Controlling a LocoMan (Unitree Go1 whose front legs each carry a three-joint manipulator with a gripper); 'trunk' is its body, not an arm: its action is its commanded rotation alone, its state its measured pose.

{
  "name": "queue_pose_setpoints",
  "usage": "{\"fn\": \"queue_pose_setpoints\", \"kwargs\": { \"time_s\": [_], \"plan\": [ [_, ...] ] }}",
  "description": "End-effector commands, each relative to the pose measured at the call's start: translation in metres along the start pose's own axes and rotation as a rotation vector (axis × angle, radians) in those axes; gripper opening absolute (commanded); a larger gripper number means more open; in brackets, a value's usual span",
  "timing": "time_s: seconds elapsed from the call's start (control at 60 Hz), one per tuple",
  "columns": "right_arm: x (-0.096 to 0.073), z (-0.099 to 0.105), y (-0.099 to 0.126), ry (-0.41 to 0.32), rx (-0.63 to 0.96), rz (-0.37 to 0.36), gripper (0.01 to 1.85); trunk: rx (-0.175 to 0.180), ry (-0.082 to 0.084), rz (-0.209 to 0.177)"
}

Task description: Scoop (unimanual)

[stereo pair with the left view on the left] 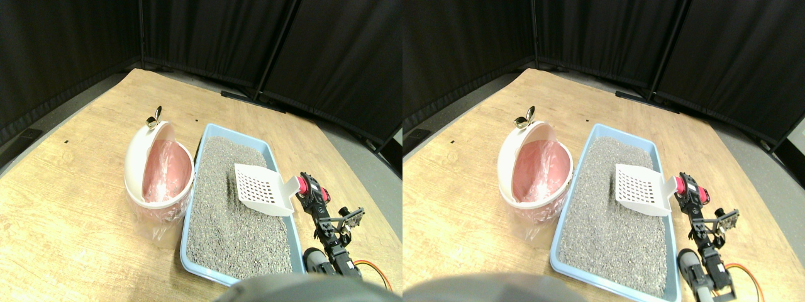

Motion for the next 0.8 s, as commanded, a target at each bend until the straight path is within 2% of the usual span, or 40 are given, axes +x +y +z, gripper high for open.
{"fn": "queue_pose_setpoints", "kwargs": {
  "time_s": [0.017,0.083,0.183,0.283,0.317,0.383,0.417,0.55,0.583,0.667,0.8],
  "plan": [
    [-0.002,-0.001,-0.002,-0.021,0.026,-0.017,0.06,0.002,0.001,0.007],
    [0.0,-0.001,-0.004,-0.009,0.011,-0.006,0.06,0.002,0.001,0.007],
    [0.0,0.001,-0.003,0.021,-0.009,-0.035,0.06,0.003,0.004,0.009],
    [0.001,0.0,-0.004,0.038,-0.013,-0.019,0.06,0.001,0.0,0.012],
    [-0.001,0.0,-0.004,0.059,-0.01,-0.042,0.06,0.001,0.0,0.012],
    [0.0,-0.004,-0.009,0.075,-0.007,-0.01,0.06,0.001,0.0,0.012],
    [-0.002,-0.005,-0.009,0.091,-0.006,-0.046,0.06,0.001,0.0,0.012],
    [-0.001,-0.011,-0.012,0.109,-0.011,-0.022,0.06,-0.001,-0.002,0.016],
    [-0.003,-0.012,-0.011,0.118,-0.011,-0.041,0.06,-0.001,-0.002,0.016],
    [-0.001,-0.016,-0.013,0.11,-0.02,0.001,0.06,0.007,-0.003,0.012],
    [0.002,-0.013,-0.011,0.131,-0.006,-0.03,0.06,0.005,0.0,0.01]
  ]
}}
